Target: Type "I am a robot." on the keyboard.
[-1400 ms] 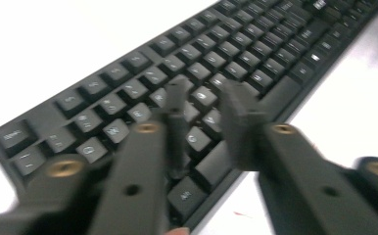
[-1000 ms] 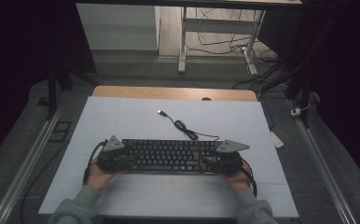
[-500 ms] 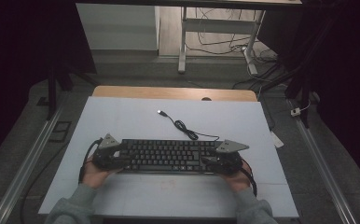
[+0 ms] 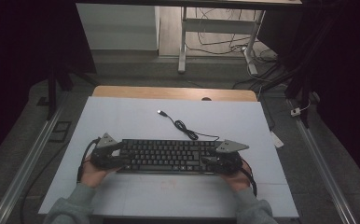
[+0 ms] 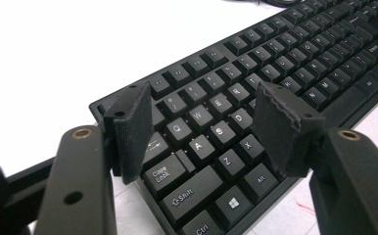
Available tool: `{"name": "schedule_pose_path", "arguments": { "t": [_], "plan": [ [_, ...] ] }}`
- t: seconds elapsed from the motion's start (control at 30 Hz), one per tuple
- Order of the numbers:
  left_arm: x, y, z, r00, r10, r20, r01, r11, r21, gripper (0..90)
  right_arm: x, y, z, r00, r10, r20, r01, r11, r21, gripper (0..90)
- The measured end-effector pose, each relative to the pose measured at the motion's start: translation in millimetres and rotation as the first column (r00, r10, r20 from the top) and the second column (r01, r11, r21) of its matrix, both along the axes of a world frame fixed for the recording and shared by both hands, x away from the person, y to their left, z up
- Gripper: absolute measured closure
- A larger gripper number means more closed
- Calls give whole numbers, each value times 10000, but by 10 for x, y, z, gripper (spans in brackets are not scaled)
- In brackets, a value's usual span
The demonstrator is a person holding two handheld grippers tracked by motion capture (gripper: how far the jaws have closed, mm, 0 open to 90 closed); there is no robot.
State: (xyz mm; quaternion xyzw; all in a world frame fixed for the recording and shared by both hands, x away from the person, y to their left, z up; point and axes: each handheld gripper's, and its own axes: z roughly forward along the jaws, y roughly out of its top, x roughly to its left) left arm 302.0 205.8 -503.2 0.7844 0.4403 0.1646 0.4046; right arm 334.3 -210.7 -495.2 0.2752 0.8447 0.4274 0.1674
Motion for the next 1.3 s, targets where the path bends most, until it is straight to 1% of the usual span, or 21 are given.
{"name": "schedule_pose_path", "arguments": {
  "t": [0.07, 0.13, 0.23, 0.3, 0.47, 0.57, 0.67, 0.93, 1.1, 1.3],
  "plan": [
    [3, 12, -1, 10000, 40, -17, -40, 10000, -10, 397, 0, 1, 0, 10000, 1, -1, -1, 10000, -10, 513],
    [3, 22, -1, 10000, 32, -1, -32, 10000, -14, 419, -1, 2, 0, 10000, -7, -10, 7, 10000, -4, 513],
    [3, 32, -3, 9999, -106, -22, 106, 9999, -35, 502, 1, 1, -1, 10000, -3, 1, 3, 10000, -14, 513],
    [6, 33, -11, 9999, -160, -48, 160, 9999, 40, 559, 0, 1, -1, 10000, -2, 1, 2, 10000, -13, 513],
    [25, 22, -48, 9993, -299, -240, 305, 9992, 272, 701, -1, 1, -1, 10000, -15, -20, 15, 10000, -9, 513],
    [43, 0, -79, 9983, -434, -395, 453, 9978, 478, 795, -1, 7, -5, 10000, -32, -18, 32, 10000, 22, 513],
    [52, -22, -94, 9972, -564, -486, 594, 9963, 621, 874, -2, 9, -3, 10000, -8, -37, 7, 10000, -45, 513],
    [83, -96, -133, 9957, -688, -616, 739, 9935, 862, 884, 1, 11, -7, 10000, 8, -26, -8, 10000, -66, 513],
    [99, -134, -161, 9954, -682, -676, 753, 9912, 1089, 884, 1, 12, -8, 10000, 8, -34, -8, 10000, -71, 513],
    [102, -140, -174, 9952, -666, -720, 746, 9904, 1159, 883, 1, 12, -9, 10000, 11, -36, -12, 10000, -70, 513]
  ]
}}
